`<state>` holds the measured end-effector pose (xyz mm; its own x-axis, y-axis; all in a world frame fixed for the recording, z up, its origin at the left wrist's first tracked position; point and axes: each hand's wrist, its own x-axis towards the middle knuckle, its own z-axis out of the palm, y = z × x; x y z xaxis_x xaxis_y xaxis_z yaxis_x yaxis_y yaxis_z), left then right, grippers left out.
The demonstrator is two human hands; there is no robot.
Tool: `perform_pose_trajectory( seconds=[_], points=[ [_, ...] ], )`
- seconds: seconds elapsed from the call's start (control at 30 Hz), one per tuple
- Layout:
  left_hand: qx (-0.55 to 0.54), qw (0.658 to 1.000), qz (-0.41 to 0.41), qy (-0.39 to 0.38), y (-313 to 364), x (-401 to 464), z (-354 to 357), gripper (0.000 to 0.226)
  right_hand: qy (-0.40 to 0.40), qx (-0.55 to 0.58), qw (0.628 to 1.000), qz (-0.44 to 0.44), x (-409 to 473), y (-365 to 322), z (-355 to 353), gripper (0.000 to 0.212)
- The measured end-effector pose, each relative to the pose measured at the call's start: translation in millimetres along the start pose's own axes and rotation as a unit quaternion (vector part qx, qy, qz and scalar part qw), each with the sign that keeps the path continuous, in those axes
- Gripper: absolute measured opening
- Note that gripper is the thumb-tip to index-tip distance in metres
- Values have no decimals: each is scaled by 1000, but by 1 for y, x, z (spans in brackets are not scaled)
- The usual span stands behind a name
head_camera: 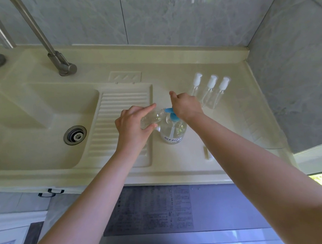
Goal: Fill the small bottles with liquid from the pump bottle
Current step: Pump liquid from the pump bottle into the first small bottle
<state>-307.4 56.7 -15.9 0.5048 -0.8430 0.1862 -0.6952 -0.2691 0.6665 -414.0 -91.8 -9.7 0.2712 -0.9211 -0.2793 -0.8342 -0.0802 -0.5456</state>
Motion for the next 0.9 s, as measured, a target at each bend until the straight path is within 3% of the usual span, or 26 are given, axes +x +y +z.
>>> perform_pose_trajectory(
  seconds=[0.23,0.47,0.67,0.9],
  points=[
    [4,1000,7,7,-1,1,-4,59,-38,-3,999,8,1,0,-8,61],
    [25,1000,1,-1,-1,0,-1,58,-26,-49,997,-50,-2,-1,-5,51],
    [1,1000,-7,-2,-3,-2,-3,56,-26,2,1000,2,2,1,-7,57],
    [2,1000,2,-8,-3,-4,-4,56,-25,0,1000,-4,0,2,-6,58]
  ],
)
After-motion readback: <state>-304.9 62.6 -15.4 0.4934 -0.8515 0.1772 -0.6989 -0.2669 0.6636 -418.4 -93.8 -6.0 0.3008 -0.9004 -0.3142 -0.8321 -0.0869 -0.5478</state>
